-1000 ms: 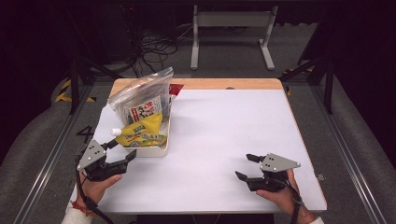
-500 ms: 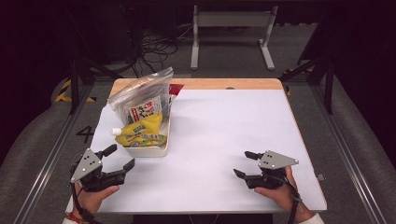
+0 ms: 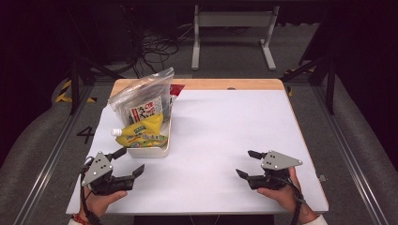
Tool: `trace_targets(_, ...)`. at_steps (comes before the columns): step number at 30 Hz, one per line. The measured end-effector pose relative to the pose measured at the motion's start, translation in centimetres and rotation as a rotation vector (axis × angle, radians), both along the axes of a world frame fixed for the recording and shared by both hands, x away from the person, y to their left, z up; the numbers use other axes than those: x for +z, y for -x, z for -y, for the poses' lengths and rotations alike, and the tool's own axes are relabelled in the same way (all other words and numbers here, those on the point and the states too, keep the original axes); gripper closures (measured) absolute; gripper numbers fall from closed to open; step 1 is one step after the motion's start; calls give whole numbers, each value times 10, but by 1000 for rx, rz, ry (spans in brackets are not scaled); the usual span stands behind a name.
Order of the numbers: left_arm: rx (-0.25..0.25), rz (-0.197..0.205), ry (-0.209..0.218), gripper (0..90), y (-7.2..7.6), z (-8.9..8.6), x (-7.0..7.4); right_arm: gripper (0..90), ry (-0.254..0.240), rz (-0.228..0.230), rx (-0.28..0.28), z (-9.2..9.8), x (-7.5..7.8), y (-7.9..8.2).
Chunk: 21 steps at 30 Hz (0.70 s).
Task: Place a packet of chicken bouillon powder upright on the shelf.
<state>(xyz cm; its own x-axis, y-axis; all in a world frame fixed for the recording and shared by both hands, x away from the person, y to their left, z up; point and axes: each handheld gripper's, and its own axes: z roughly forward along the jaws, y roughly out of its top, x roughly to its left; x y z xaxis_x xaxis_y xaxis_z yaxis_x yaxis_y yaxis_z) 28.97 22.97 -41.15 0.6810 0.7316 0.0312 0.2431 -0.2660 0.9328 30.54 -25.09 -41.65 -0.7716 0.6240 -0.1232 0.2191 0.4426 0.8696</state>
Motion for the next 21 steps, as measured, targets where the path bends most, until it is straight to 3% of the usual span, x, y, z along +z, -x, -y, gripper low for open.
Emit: trace_targets(21, -103, -1, -54, 178, -8, 28, -5, 210, 63, 28, -34, 10, 3, 12)
